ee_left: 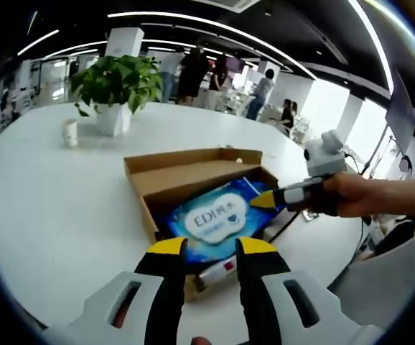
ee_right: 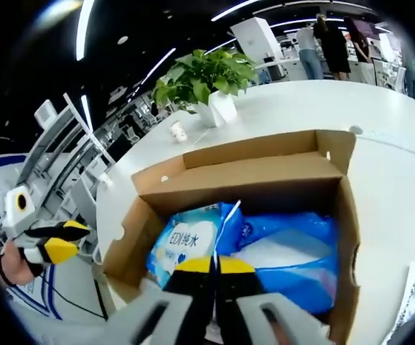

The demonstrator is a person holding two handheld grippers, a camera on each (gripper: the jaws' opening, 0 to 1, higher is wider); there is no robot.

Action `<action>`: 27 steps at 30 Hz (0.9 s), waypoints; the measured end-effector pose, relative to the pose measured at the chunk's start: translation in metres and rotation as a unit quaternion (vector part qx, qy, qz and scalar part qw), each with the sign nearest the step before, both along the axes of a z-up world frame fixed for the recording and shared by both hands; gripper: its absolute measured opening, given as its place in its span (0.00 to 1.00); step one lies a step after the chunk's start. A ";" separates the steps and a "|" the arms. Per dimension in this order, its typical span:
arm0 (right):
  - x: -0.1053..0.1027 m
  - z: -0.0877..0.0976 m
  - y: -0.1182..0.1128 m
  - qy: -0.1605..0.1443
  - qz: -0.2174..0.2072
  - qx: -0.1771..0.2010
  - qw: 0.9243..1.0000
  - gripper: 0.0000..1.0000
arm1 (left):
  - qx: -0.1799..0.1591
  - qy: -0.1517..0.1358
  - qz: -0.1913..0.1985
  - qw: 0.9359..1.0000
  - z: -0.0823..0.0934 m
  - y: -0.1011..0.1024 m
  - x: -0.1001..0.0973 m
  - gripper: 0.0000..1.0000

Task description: Operate the shoe box by opening the lid, removing the specified soft item, and placing it in the target area until the item is outside and the box remains undamaged.

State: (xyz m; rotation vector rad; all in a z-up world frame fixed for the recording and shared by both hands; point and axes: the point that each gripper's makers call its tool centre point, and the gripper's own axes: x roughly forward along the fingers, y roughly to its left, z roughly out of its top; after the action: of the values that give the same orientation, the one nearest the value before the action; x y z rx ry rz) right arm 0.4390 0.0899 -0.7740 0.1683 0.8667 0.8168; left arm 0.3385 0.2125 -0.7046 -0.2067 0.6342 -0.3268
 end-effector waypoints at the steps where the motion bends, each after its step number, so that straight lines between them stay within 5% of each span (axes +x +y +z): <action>1: 0.001 0.002 -0.003 -0.001 -0.004 0.002 1.000 0.00 | -0.001 0.001 -0.002 1.000 0.000 -0.002 0.000 0.27; 17: -0.025 0.036 -0.036 -0.013 -0.046 0.024 0.999 0.00 | -0.005 0.010 -0.041 0.999 -0.005 -0.029 0.020 0.27; 27: -0.022 0.040 -0.046 -0.018 -0.053 0.023 0.998 0.00 | -0.008 0.018 -0.049 0.999 -0.011 -0.032 0.029 0.28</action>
State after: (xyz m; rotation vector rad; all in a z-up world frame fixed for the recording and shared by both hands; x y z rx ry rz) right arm 0.4169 0.0435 -0.7337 0.2377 0.7976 0.7392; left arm 0.3676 0.1803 -0.7160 -0.1974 0.6791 -0.4236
